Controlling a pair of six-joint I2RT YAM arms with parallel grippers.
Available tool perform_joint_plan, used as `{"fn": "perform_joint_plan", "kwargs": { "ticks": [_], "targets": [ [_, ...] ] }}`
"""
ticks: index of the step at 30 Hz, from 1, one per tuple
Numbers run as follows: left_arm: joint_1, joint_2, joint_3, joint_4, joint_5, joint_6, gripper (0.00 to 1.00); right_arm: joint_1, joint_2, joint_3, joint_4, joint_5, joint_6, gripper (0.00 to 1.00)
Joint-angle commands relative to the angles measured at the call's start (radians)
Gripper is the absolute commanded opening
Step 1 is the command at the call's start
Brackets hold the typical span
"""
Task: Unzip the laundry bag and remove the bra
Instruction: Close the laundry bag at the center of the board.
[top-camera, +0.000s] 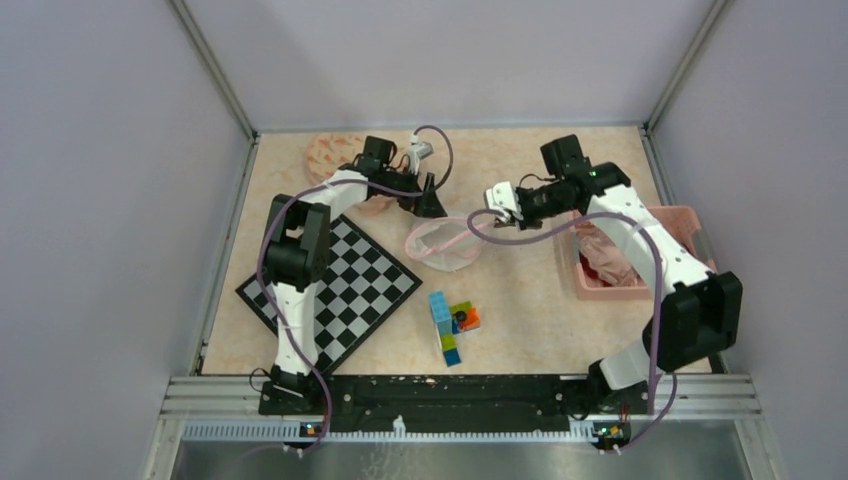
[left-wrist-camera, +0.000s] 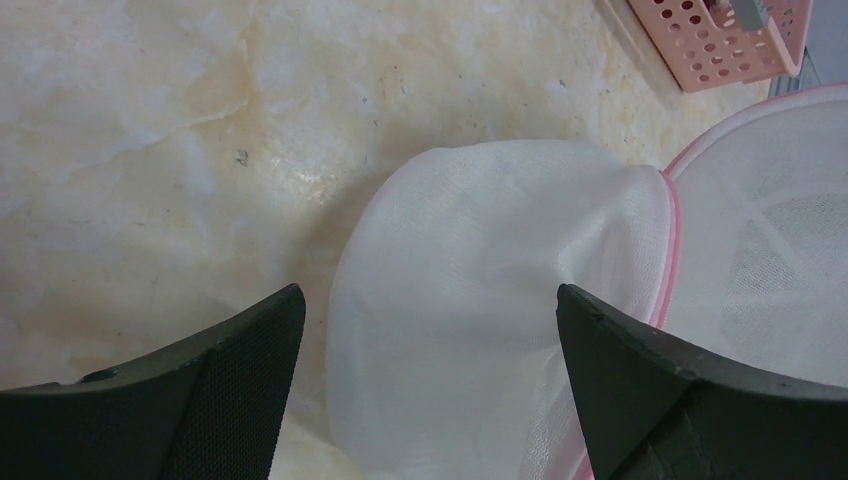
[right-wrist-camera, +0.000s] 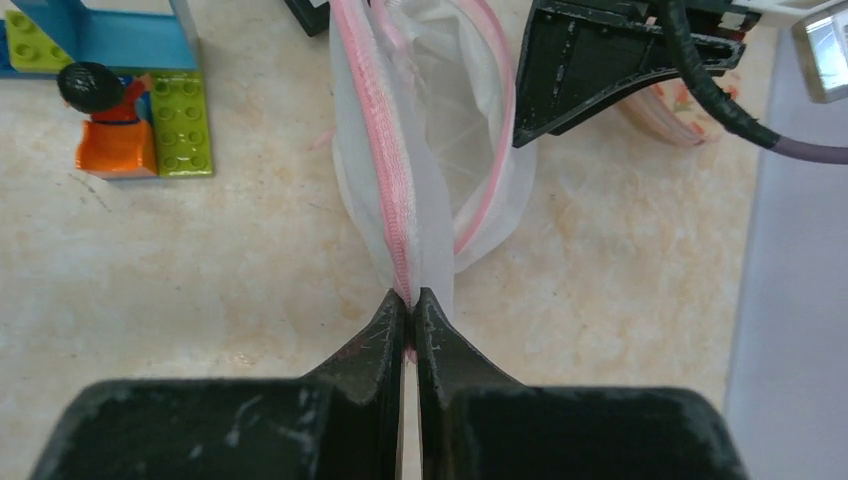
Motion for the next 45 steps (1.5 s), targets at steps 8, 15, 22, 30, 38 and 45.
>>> {"fn": "perform_joint_plan", "kwargs": {
  "ticks": [8,15,22,30,38,45],
  "targets": [
    [0.117,-0.149,-0.008,0.219,0.086,-0.111,0.99,0.017,0.237,0.308,-0.458,-0.06,0.177,0.0],
    [0.153,-0.317,-0.115,0.268,0.263,0.013,0.99,0.015,0.282,0.354,-0.471,-0.1,0.302,0.0],
    [0.143,-0.445,-0.206,0.092,0.366,0.304,0.97,-0.009,0.317,0.381,-0.438,-0.136,0.443,0.0],
    [0.039,-0.502,-0.168,-0.261,0.339,0.769,0.9,-0.025,0.346,0.387,-0.438,-0.192,0.525,0.0],
    [-0.168,-0.462,-0.112,-0.316,0.124,0.816,0.58,-0.028,0.354,0.388,-0.409,-0.215,0.575,0.0],
    [-0.203,-0.454,-0.117,-0.261,0.105,0.74,0.39,-0.029,0.331,0.354,-0.361,-0.222,0.616,0.0]
  ]
}}
